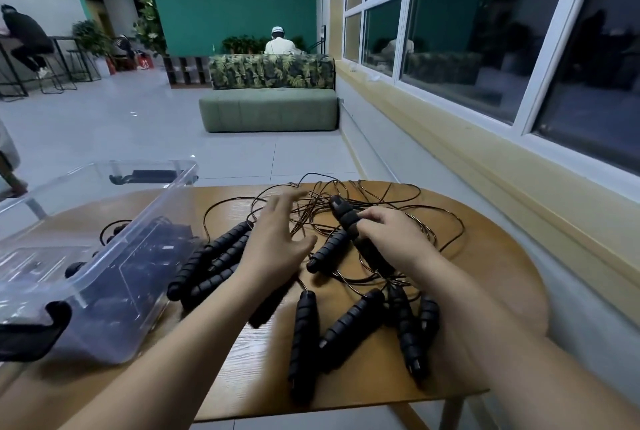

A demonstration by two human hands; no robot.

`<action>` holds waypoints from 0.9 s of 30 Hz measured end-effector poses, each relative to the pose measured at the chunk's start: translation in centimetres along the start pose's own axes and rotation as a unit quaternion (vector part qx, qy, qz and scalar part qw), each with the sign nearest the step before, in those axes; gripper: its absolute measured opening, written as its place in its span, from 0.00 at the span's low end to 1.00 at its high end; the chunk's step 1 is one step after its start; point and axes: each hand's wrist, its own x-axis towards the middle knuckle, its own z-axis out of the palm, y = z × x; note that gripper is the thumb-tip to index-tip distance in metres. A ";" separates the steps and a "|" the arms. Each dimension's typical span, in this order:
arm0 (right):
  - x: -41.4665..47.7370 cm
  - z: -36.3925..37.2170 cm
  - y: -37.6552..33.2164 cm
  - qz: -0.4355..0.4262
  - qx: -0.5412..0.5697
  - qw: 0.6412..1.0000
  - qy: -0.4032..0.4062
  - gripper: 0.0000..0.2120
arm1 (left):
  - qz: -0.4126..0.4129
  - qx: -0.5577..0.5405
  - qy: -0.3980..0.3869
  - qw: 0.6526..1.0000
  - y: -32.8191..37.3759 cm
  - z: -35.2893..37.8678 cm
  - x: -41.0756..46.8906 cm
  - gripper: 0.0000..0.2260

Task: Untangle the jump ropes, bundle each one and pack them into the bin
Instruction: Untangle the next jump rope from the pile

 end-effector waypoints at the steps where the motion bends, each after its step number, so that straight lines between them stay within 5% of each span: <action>1: -1.0 -0.3 -0.7 -0.005 0.040 0.999 -0.035 0.14 | 0.004 0.013 0.012 1.000 -0.1 -0.3 0.2 0.34; 3: -2.4 -0.8 -1.6 -0.017 0.130 0.987 -0.087 0.18 | 0.002 0.021 0.004 1.000 -0.5 -0.6 0.4 0.32; 7: -3.2 -2.5 -1.4 -0.034 0.241 0.964 -0.107 0.23 | -0.034 -0.005 -0.053 0.998 -2.0 -0.4 0.5 0.03; 13: -3.5 -5.7 -1.9 -0.065 0.448 0.890 -0.055 0.30 | -0.051 0.018 -0.054 0.997 -4.2 -1.7 0.9 0.11; 19: -4.1 -1.9 -2.9 -0.037 0.356 0.926 -0.120 0.22 | 0.006 0.057 -0.025 0.998 -1.1 -3.2 0.6 0.12; 22: -4.5 1.1 -2.8 -0.035 0.282 0.958 -0.044 0.15 | 0.059 0.124 -0.078 0.988 1.5 -2.9 -0.2 0.14; 27: -4.5 3.4 -2.4 0.000 0.298 0.954 0.025 0.12 | 0.112 0.160 -0.098 0.976 4.9 -2.3 -1.8 0.15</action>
